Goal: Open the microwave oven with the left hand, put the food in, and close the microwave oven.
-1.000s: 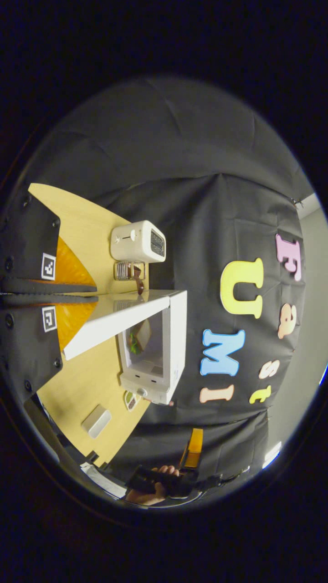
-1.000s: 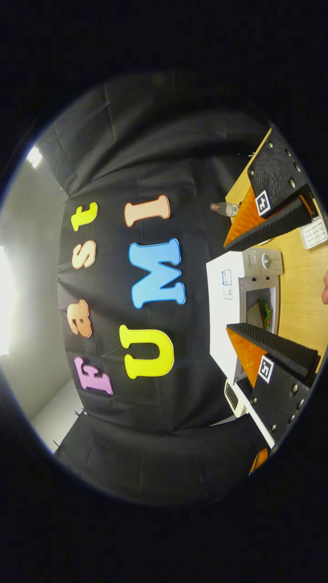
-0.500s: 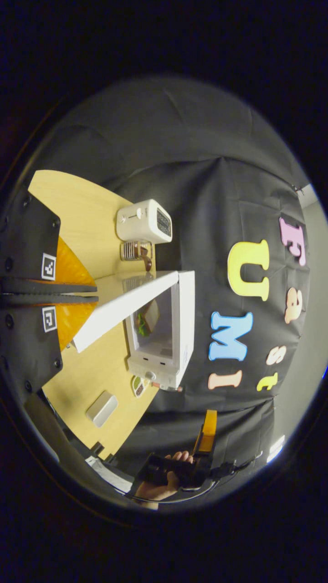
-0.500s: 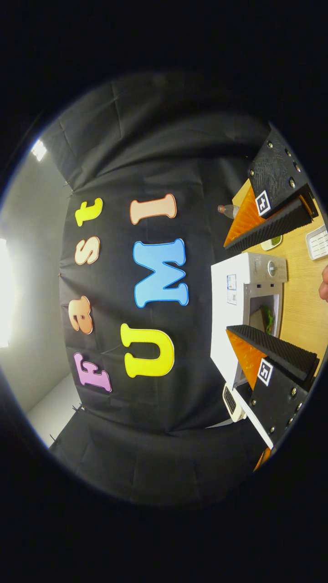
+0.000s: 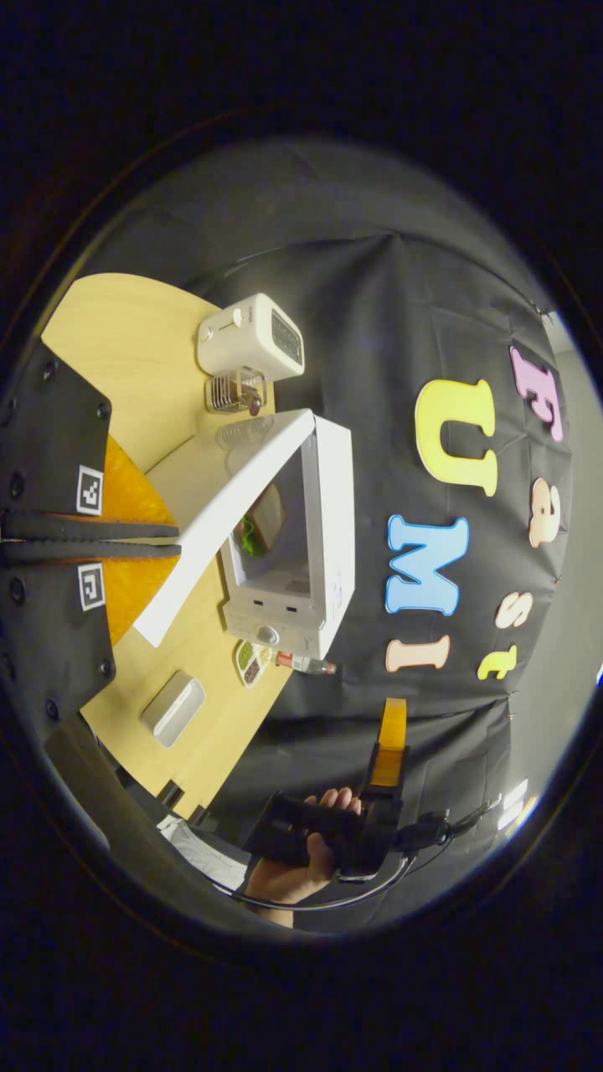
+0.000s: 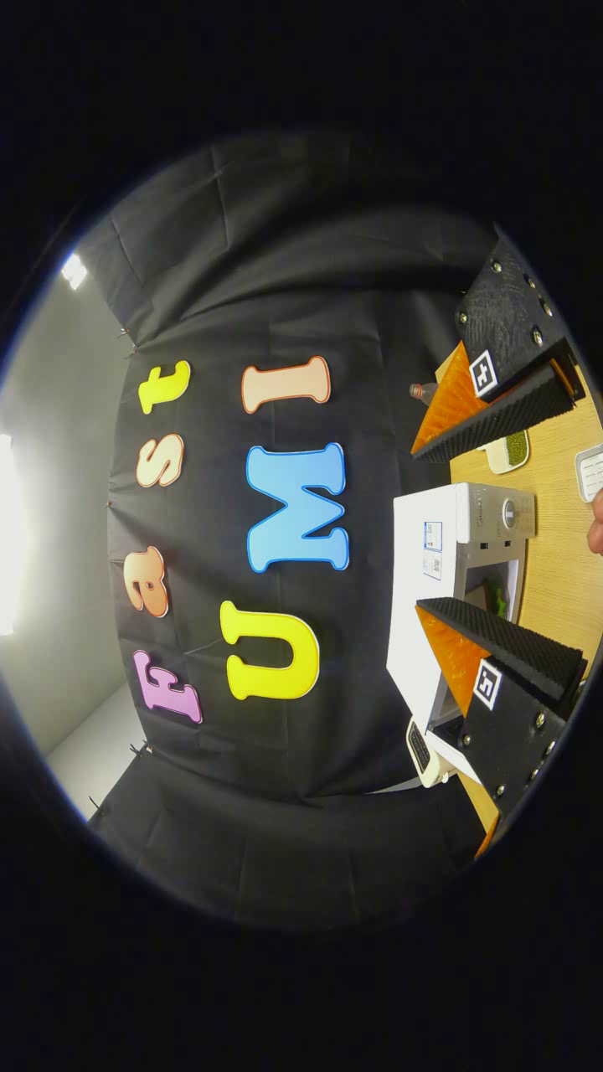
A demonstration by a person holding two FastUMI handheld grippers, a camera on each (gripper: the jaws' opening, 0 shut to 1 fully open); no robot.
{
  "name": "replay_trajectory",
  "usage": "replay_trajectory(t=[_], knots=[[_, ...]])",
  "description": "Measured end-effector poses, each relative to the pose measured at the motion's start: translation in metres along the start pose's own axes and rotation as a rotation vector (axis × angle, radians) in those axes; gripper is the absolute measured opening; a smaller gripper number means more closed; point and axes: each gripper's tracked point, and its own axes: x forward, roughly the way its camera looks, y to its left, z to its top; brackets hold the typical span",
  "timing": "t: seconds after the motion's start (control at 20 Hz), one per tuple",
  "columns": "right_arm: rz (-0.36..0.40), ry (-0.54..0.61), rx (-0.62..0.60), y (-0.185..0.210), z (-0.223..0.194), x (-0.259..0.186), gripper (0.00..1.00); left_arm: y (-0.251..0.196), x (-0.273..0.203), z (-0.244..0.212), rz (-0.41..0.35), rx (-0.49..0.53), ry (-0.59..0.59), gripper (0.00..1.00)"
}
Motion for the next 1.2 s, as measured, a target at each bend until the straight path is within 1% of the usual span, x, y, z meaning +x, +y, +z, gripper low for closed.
replay_trajectory(t=[0.3, 0.5, 0.55, 0.6, 0.8, 0.9, 1.05, 1.2], knots=[[0.022, 0.002, 0.011, -0.011, 0.003, 0.012, 0.98, -0.035, 0.032, 0.017, -0.04, 0.021, -0.012, 0.07], [0.026, -0.001, 0.005, -0.021, 0.004, 0.015, 0.98, -0.05, 0.062, 0.031, -0.054, 0.001, -0.035, 0.07], [0.027, -0.003, 0.002, -0.024, 0.005, 0.016, 0.98, -0.054, 0.072, 0.035, -0.059, -0.002, -0.039, 0.09], [0.028, -0.004, -0.002, -0.028, 0.006, 0.017, 0.98, -0.059, 0.08, 0.038, -0.065, -0.005, -0.045, 0.07], [0.019, 0.008, -0.002, -0.043, 0.005, 0.018, 0.98, -0.077, 0.114, 0.051, -0.084, -0.01, -0.059, 0.07], [0.01, 0.017, 0.02, -0.05, 0.005, 0.016, 0.98, -0.084, 0.131, 0.056, -0.099, -0.008, -0.065, 0.07], [-0.002, 0.017, 0.035, -0.061, 0.007, 0.013, 0.98, -0.088, 0.156, 0.068, -0.103, -0.003, -0.073, 0.07], [-0.013, 0.017, 0.034, -0.073, 0.007, 0.01, 0.98, -0.089, 0.18, 0.072, -0.1, -0.027, -0.069, 0.07]])
